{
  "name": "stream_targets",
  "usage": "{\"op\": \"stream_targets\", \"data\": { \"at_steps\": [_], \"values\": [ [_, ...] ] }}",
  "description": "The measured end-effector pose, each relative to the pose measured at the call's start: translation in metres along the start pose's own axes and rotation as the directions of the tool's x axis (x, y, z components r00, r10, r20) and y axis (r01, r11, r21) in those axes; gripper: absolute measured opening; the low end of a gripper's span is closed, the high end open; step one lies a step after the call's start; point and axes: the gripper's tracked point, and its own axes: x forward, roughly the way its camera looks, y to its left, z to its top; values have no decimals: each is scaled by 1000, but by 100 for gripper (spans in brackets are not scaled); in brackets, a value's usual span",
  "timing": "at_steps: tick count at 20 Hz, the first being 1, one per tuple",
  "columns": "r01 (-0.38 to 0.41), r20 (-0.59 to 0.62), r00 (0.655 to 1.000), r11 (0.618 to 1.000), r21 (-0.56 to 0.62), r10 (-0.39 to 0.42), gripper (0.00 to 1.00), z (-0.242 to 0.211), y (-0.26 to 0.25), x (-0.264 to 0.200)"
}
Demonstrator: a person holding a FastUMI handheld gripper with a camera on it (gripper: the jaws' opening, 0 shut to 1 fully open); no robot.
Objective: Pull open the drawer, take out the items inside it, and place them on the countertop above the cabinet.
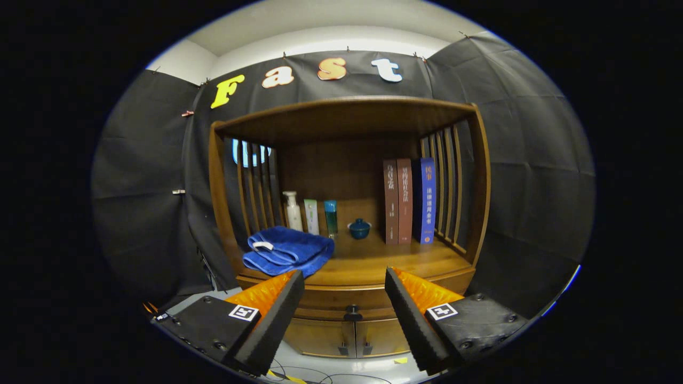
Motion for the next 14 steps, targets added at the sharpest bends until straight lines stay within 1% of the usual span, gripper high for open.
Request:
{"op": "stream_targets", "data": {
  "at_steps": [6,10,12,13,14],
  "values": [
    [17,-144,989,1000,-9,-18,99,-84,-7,58],
    [26,-181,983,999,-28,-31,97,-117,-9,86],
    [25,-197,980,1000,-10,-26,96,-131,-9,98],
    [30,-213,977,1000,-1,-30,92,-139,-11,102],
    [31,-229,973,999,11,-28,92,-145,-11,107]
  ]
}}
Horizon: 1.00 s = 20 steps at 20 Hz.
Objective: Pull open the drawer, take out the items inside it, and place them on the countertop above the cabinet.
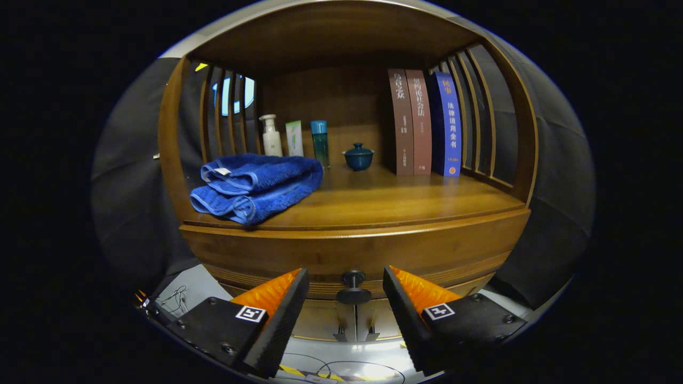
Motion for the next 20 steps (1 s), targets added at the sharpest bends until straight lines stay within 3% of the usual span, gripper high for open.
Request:
{"op": "stream_targets", "data": {
  "at_steps": [2,7,9,11,14,15,20],
  "values": [
    [9,-21,1000,1000,7,-9,86,-8,-1,10],
    [30,-56,998,1000,9,-29,51,-18,-9,24],
    [31,-61,998,999,-9,-31,51,-19,-10,24],
    [33,-68,997,999,-31,-35,41,-20,-10,24],
    [37,-57,998,999,-31,-39,41,-22,-9,25],
    [39,-53,998,999,-27,-40,29,-21,-10,30],
    [37,-66,997,998,-42,-40,29,-22,-9,22]
  ]
}}
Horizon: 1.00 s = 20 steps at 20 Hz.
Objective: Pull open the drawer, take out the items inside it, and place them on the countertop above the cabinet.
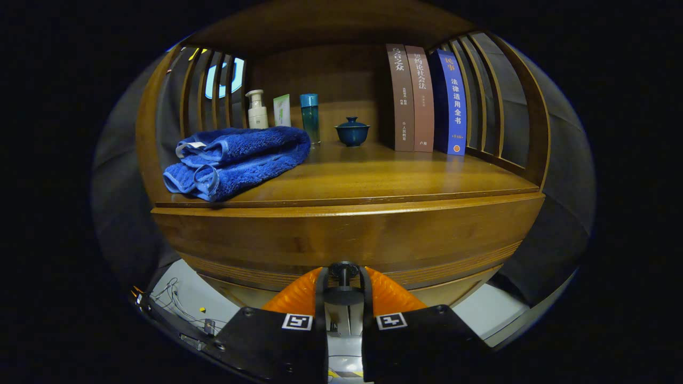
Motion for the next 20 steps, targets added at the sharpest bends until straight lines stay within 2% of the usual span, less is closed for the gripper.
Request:
{"op": "stream_targets", "data": {
  "at_steps": [20],
  "values": [
    [-8,-94,996,1000,1,8,29,-56,3,-117]
  ]
}}
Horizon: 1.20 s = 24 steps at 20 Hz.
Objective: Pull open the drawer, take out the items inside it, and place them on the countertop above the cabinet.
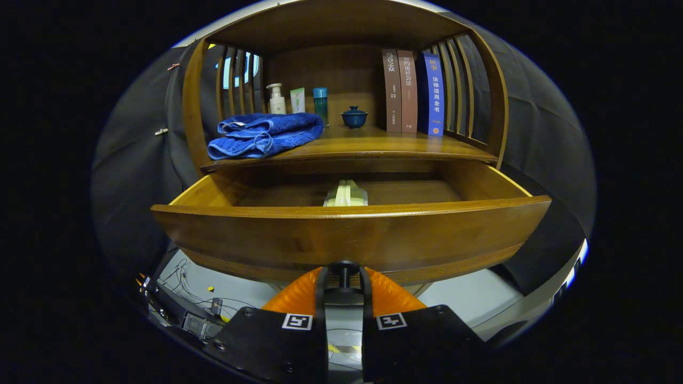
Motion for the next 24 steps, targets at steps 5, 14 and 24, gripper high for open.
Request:
{"op": "stream_targets", "data": {
  "at_steps": [5,14,24],
  "values": [
    [1,-17,1000,1000,6,-1,29,-18,1,-18],
    [-14,-40,999,1000,-20,13,43,-21,4,-29],
    [-61,101,993,998,-19,62,100,116,20,-57]
  ]
}}
